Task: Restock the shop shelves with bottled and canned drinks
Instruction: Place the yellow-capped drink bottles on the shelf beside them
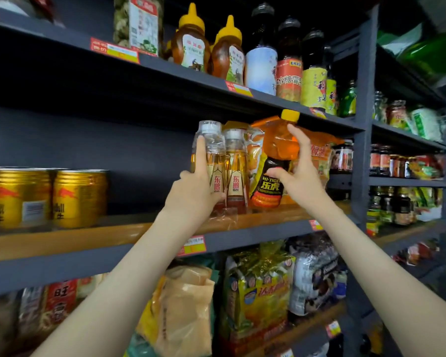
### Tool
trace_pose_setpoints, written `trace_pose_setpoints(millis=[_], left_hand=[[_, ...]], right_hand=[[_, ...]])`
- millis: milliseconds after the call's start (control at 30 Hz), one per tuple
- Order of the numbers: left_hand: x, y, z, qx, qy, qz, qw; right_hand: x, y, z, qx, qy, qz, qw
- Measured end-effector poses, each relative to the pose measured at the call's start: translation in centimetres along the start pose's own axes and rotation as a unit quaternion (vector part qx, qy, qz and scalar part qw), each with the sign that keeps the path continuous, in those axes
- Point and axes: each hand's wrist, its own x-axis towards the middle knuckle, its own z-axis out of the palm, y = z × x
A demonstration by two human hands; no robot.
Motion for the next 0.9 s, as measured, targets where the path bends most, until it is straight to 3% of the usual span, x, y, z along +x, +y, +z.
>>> trace_pose_setpoints(millis=[200, 400, 667, 900], left_hand=[[1.1, -0.4, 0.4, 0.019, -0.019, 0.003, 1.000], [1.2, -0.6, 0.7, 0.001, -0.020, -0.023, 1.000], [0.7, -0.1, 1.1, 0.053, 0.009, -0.032, 0.998], [0.8, -0.7, -0.3, 0.037, -0.013, -0.025, 0.999]], right_hand=[[0.5, 0.4, 0.8, -0.041, -0.103, 0.029, 0.993], [0.8, 1.2, 1.0, -0.059, -0.142, 0.038, 0.987], [0.1, 1.3, 2.3, -0.094, -0.063, 0.061, 0.992], [0.5, 1.5, 1.3, -0.044, -0.091, 0.119, 0.988]])
